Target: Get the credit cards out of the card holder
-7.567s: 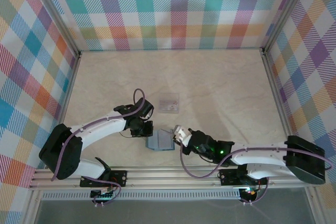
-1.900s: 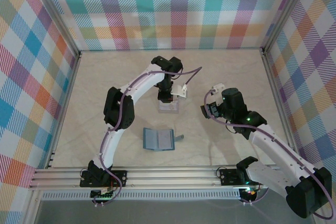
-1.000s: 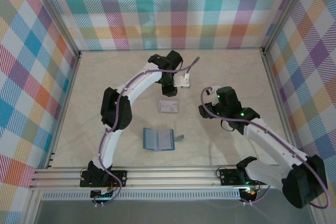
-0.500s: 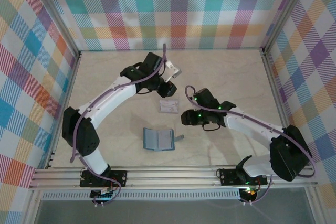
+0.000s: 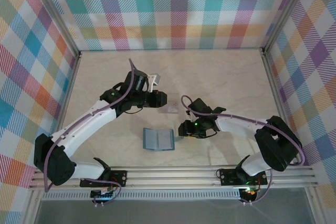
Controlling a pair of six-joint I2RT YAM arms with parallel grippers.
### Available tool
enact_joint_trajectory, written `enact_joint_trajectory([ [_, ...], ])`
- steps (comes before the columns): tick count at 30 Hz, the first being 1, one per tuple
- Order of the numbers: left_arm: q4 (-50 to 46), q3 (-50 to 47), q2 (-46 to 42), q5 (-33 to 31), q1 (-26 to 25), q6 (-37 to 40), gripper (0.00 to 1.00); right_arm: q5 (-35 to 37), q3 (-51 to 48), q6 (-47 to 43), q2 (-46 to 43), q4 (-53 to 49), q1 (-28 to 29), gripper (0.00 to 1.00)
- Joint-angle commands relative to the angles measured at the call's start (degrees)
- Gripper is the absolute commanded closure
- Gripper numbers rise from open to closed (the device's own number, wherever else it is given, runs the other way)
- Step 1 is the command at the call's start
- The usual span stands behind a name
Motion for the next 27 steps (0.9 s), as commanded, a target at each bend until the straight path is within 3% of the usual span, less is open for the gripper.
enact_joint_trajectory([
  [1, -3.76, -1.05, -2.81, 2.28, -0.01, -3.52, 0.70, -3.32, -1.13, 1.08, 1.82, 2.85, 0.65, 0.57],
  [11, -5.86, -10.18, -11.77, -5.32, -2.96, -7.20, 0.68, -1.55, -3.63, 3.38, 1.26, 6.62, 1.38, 0.74],
  [23, -1.04, -11.94, -1.89, -6.81, -10.10, -13.49, 0.68, -0.99, -5.13, 4.27, 0.57, 11.68, 1.40, 0.77],
  [27, 1.78, -12.94, -0.09, -6.45, -11.48, -15.59, 0.69, -1.27, -5.56, 4.27, 0.10, 12.11, 1.47, 0.86],
])
